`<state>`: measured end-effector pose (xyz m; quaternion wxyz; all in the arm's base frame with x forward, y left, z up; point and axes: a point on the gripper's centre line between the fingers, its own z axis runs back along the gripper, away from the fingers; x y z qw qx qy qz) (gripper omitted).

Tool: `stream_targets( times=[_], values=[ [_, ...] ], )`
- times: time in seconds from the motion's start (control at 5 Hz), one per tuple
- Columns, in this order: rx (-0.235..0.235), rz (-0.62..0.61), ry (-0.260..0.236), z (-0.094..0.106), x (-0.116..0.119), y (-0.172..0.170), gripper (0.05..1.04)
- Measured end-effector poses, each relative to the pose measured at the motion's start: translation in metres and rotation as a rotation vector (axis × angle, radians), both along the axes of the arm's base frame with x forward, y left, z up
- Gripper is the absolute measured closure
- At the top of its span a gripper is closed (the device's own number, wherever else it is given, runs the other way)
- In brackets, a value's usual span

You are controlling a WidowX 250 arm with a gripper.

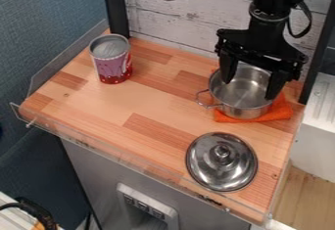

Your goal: Move the can to the bottom middle of the table

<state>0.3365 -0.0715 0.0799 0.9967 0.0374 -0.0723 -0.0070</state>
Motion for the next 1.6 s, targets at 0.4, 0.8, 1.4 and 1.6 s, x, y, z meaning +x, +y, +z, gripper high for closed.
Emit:
stream_targets(
  times=[0.4, 0.8, 1.4, 1.6],
  values=[
    [-0.02, 0.053, 0.052, -0.01, 0.001, 0.025, 0.083],
    [-0.03, 0.133, 0.023, 0.016, 0.027, 0.117, 0.083],
    [-0.033, 0.013, -0.003, -0.004, 0.055, 0.192, 0.083],
    [-0.032, -0.012, -0.02, -0.008, 0.053, 0.203, 0.083]
  ],
)
